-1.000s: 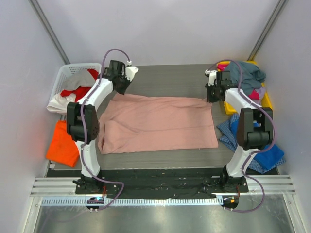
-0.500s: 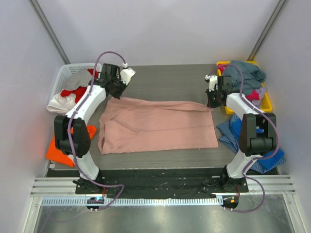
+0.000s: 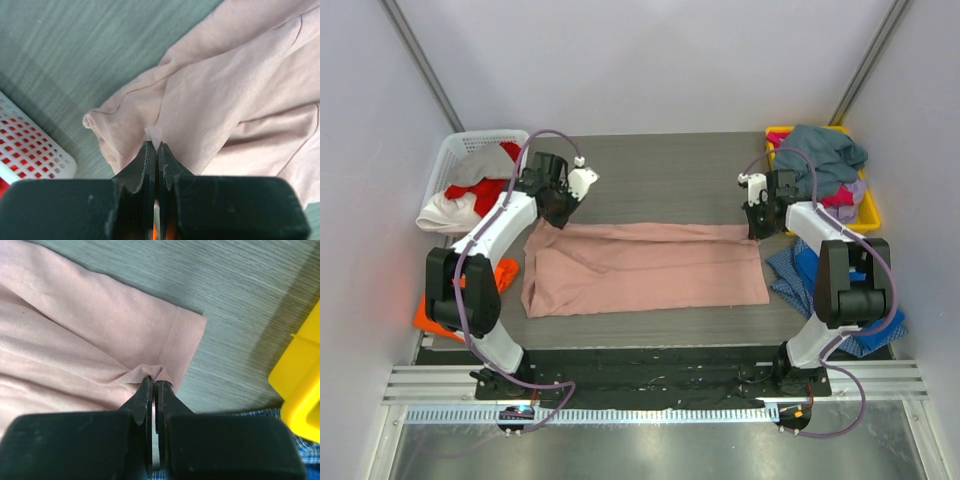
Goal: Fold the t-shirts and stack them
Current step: Fold the other side of the tshirt into a rectangle
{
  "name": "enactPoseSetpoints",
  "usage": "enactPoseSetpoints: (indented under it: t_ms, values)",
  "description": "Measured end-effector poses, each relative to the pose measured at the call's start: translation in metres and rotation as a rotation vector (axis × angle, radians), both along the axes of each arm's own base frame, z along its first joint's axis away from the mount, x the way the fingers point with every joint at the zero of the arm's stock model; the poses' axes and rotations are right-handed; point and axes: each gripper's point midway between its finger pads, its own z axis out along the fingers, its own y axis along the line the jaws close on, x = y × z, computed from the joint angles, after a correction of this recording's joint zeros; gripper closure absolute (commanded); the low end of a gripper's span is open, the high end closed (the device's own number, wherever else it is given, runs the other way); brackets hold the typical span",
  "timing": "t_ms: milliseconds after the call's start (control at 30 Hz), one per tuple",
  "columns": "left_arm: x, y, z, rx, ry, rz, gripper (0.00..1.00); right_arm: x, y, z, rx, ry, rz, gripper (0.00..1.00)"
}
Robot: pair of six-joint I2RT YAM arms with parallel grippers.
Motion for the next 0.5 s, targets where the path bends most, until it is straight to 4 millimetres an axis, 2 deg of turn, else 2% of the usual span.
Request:
enactPoseSetpoints:
  t_ms: [300,500]
  values:
    - [-0.023,0.002,-0.012,0.026,0.048,-0.016,1.0,-0.014,-0.002,0.026,-0.023,-0.037,0.039,0.99]
    - [-0.03,0.004,-0.014,0.04,0.056,-0.019,1.0,-0.027,-0.003,0.02,-0.033,-0.006,0.056,0.99]
